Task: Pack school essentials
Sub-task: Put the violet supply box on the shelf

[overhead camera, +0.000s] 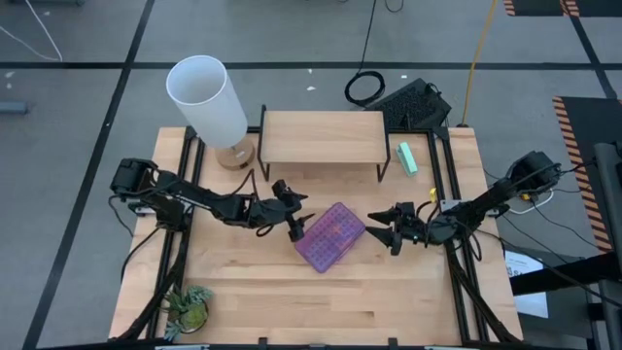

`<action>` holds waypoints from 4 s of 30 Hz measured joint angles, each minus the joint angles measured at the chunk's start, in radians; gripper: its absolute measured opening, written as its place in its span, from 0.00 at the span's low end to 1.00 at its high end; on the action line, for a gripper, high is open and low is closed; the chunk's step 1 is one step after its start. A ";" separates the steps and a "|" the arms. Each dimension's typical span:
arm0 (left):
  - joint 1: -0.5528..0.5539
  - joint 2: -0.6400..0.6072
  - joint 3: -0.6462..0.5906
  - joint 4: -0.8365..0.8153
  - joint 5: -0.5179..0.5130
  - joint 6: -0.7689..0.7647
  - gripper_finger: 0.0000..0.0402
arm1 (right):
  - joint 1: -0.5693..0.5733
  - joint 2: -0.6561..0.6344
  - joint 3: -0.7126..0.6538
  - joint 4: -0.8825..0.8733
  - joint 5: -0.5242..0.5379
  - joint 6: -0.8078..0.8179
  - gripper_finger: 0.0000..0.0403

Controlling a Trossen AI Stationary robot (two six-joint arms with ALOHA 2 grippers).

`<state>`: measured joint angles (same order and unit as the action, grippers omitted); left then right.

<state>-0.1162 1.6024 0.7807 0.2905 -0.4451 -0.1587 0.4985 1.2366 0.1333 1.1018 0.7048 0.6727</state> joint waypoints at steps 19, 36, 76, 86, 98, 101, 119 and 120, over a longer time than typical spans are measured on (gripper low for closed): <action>0.021 -0.044 0.011 -0.030 0.080 -0.059 0.70 | 0.005 0.000 0.000 -0.076 0.033 0.001 0.72; -0.012 -0.126 0.025 -0.338 0.315 -0.050 0.70 | -0.017 0.001 0.095 -0.501 -0.069 0.580 0.70; -0.112 0.160 0.026 0.031 0.418 -0.064 0.70 | -0.001 0.378 0.191 -0.530 -0.156 1.107 0.70; -0.102 0.125 0.023 -0.007 0.423 -0.155 0.70 | -0.008 0.369 0.187 -0.488 -0.157 0.885 0.70; -0.051 -0.010 0.023 -0.074 0.319 -0.250 0.70 | -0.008 0.369 0.187 -0.479 -0.157 0.908 0.70; -0.041 0.049 0.022 -0.059 0.320 -0.284 0.70 | -0.008 0.369 0.187 -0.467 -0.156 0.866 0.70; -0.008 0.253 0.023 0.235 0.514 -0.283 0.70 | -0.034 0.369 0.181 -0.303 -0.137 0.637 0.70; -0.008 0.253 0.023 0.237 0.514 -0.278 0.70 | -0.035 0.369 0.181 -0.297 -0.137 0.632 0.70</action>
<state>-0.1238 1.8549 0.8036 0.5271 0.0685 -0.4370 0.4637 1.6054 0.3145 0.8048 0.5675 1.3051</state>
